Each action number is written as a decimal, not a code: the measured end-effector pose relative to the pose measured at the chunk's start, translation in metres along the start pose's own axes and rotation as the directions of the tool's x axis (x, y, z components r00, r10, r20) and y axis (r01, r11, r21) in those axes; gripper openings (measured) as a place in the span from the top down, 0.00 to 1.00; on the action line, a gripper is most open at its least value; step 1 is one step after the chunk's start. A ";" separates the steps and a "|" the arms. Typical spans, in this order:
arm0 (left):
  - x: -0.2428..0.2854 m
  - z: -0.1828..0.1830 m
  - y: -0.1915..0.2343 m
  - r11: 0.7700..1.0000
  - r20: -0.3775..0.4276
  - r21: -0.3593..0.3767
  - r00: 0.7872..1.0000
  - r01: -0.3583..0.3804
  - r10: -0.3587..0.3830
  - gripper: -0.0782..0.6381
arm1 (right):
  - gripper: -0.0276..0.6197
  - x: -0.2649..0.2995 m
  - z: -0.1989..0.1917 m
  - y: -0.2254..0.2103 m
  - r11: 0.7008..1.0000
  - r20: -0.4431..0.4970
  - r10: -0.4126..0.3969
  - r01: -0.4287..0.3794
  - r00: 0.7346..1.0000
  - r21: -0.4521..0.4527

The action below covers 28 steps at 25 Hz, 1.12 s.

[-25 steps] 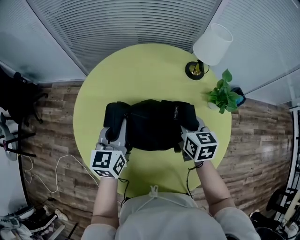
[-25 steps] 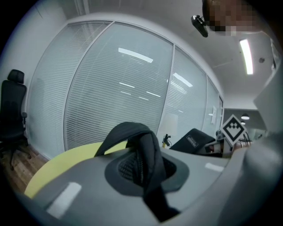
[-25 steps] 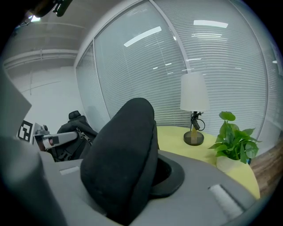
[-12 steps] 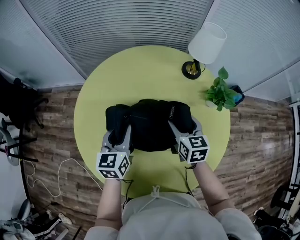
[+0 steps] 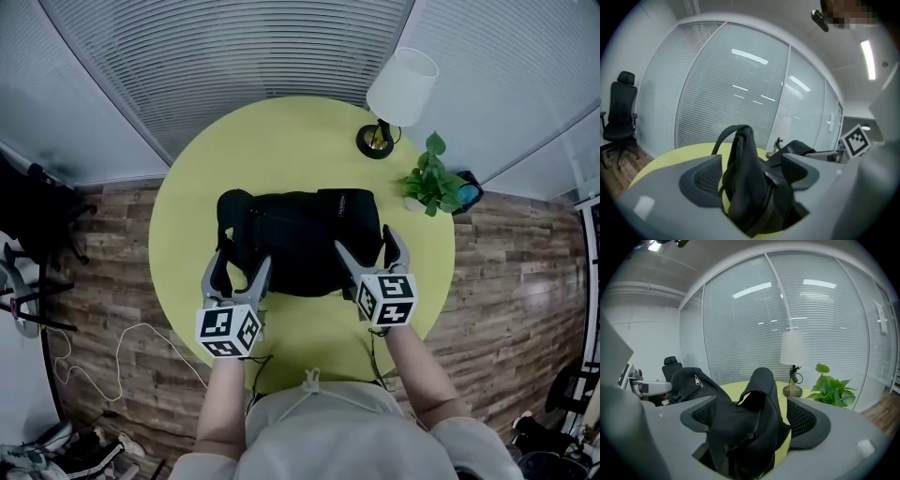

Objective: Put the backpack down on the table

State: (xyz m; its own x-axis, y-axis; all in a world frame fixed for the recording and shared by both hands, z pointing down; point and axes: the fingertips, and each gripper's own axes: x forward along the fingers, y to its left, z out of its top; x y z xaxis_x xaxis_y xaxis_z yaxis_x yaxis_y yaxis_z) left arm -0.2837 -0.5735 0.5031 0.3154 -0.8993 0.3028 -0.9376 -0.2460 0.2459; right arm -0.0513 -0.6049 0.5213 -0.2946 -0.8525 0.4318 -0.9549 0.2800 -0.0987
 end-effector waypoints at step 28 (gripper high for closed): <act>-0.141 0.032 -0.072 0.988 0.121 0.097 0.984 0.118 -0.129 0.88 | 0.96 -0.148 -0.005 0.055 0.998 0.125 0.001 -0.008 0.992 0.058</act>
State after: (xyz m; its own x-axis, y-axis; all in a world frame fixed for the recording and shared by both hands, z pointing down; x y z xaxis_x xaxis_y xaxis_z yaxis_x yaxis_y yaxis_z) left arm -0.2653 -0.4406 0.4137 0.4138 -0.8970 0.1552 -0.9037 -0.3840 0.1896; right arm -0.0602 -0.4616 0.4563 -0.2977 -0.9006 0.3166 -0.9530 0.2608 -0.1543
